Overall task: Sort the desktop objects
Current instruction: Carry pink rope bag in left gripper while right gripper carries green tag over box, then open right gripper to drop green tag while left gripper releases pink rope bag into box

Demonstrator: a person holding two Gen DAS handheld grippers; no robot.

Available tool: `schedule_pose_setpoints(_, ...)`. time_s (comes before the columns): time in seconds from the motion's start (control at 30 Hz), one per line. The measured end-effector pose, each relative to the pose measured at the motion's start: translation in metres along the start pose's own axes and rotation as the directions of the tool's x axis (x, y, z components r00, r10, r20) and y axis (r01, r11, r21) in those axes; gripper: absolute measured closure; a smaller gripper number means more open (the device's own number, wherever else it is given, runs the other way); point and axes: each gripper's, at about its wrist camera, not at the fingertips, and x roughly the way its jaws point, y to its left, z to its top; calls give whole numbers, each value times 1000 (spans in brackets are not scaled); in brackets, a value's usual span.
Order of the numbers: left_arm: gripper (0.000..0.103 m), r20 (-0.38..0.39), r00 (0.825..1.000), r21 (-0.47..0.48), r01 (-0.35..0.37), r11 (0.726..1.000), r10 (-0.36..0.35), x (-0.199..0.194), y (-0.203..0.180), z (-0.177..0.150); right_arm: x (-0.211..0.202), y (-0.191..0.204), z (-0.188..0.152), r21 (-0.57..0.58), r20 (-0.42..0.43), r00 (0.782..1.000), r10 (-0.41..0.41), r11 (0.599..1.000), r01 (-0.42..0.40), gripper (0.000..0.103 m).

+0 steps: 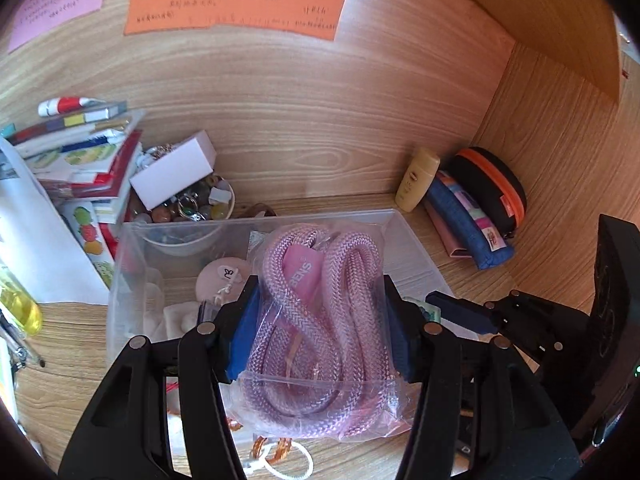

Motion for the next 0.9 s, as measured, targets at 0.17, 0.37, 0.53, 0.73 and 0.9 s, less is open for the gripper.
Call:
schedule_pose_setpoints(0.17,48,-1,1000,14,-4,1000,4,7,-4,-1,8,1,-1,4,-18,1000,4,1000,-4,67)
schedule_pose_setpoints(0.37,48,7,1000,17,-4,1000,4,5,-5,-2,14,0,-1,6,-40,999,17,1000,-16,67)
schedule_pose_setpoints(0.53,48,30,999,18,9,1000,-10,-7,-6,0,13,2,-1,-3,-46,999,26,1000,-26,67)
schedule_pose_setpoints(0.73,40,45,999,14,16,1000,-17,-21,-8,0,8,3,-1,5,-51,998,31,1000,-31,61)
schedule_pose_setpoints(0.9,31,65,998,19,-9,1000,8,-34,-8,-4,-4,6,-1,-1,-24,1000,5,1000,-5,47)
